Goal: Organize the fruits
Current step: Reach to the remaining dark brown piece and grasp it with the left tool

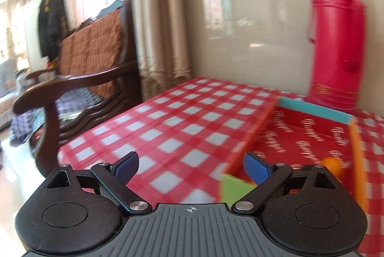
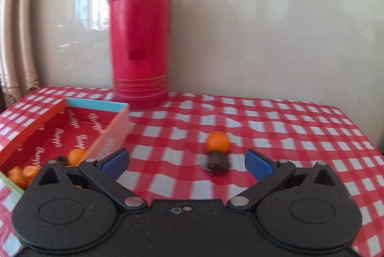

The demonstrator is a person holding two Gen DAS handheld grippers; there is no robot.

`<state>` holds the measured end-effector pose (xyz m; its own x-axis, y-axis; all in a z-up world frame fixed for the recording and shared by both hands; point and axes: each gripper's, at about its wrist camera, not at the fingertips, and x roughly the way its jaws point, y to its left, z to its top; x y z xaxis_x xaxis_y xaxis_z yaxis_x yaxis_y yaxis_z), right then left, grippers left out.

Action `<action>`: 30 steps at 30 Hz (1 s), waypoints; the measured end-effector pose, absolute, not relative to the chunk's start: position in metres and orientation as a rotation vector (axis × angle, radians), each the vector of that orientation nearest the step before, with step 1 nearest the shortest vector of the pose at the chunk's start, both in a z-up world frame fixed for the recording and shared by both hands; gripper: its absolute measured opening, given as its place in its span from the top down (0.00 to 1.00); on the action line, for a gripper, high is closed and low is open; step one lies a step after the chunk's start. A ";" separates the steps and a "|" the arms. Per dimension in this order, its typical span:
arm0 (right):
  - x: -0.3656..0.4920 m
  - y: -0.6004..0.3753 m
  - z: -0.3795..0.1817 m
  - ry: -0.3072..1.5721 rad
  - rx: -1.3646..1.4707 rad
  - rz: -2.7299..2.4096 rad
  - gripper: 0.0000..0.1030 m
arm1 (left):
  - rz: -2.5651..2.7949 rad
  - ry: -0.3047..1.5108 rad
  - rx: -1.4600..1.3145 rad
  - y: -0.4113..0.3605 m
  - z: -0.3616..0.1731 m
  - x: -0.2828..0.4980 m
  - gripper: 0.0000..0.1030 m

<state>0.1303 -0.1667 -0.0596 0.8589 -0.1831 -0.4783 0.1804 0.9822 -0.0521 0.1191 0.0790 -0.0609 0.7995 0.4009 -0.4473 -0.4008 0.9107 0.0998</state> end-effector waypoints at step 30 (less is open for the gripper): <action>0.077 -0.320 -0.085 0.502 0.106 -0.562 0.06 | -0.223 0.509 0.212 -0.164 -0.083 0.161 0.07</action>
<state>0.0775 -0.3196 -0.0851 0.7298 -0.4839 -0.4830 0.5345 0.8443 -0.0384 0.1607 -0.1642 -0.0830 0.8500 -0.1580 -0.5025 0.2625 0.9541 0.1441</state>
